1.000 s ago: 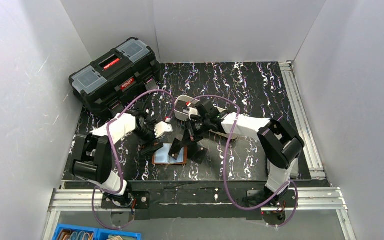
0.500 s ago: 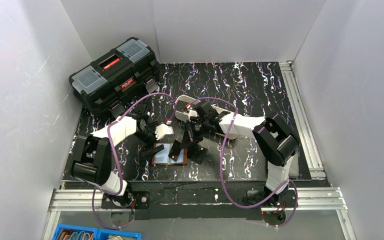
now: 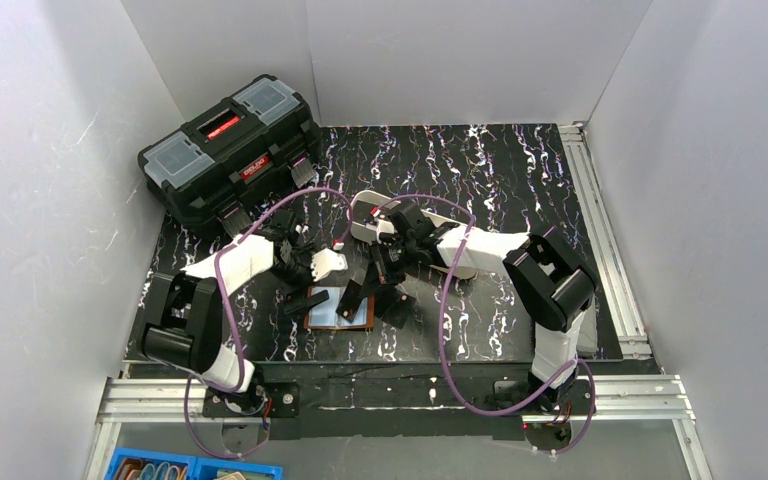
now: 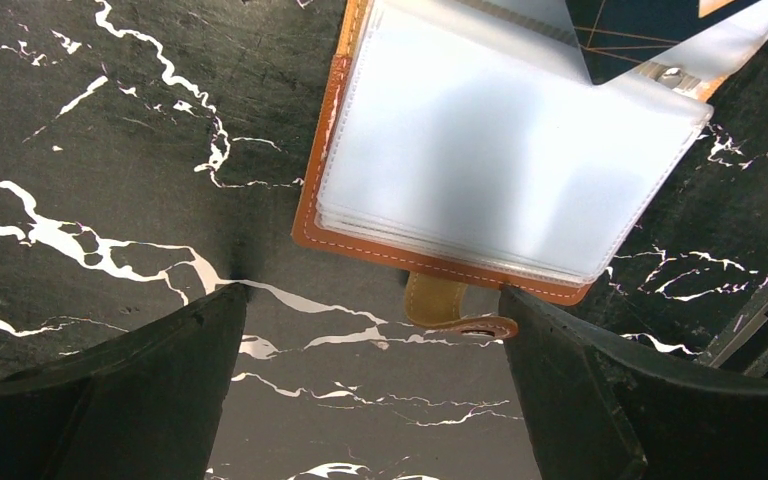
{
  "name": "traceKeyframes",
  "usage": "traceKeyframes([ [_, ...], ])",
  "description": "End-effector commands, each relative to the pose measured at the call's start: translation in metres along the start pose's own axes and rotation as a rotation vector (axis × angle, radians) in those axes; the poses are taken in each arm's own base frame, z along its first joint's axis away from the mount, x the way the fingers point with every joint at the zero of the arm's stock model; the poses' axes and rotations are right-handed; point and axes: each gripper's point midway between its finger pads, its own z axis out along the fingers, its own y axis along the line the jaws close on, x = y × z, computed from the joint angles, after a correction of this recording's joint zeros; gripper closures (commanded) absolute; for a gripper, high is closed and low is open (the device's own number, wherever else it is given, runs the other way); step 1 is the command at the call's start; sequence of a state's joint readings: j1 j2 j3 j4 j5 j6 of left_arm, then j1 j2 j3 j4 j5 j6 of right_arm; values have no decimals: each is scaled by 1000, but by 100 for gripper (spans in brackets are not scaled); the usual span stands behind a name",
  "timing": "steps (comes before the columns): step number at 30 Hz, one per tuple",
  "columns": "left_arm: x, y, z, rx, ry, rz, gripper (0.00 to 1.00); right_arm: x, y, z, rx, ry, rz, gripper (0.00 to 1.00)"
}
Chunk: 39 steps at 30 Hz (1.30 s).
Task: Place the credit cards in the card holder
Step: Insert the credit card into the card holder.
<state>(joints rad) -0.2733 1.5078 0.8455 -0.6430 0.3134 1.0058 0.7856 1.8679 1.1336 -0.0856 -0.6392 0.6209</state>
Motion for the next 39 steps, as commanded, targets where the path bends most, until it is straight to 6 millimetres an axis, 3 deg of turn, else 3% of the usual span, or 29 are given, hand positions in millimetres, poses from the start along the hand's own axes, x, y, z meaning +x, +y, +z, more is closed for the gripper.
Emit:
traceKeyframes([
  [1,10,-9,3,3,37,-17,2,-4,1,2,0,6,-19,99],
  [10,6,-11,5,6,36,-7,2,0,-1,14,14,27,-13,99],
  [21,8,-18,6,29,40,7,2,-10,5,18,10,16,-21,99],
  [29,6,-18,5,27,35,6,2,4,-5,17,34,42,-10,99],
  [39,4,-16,4,27,30,8,2,12,-1,34,24,140,-46,99],
])
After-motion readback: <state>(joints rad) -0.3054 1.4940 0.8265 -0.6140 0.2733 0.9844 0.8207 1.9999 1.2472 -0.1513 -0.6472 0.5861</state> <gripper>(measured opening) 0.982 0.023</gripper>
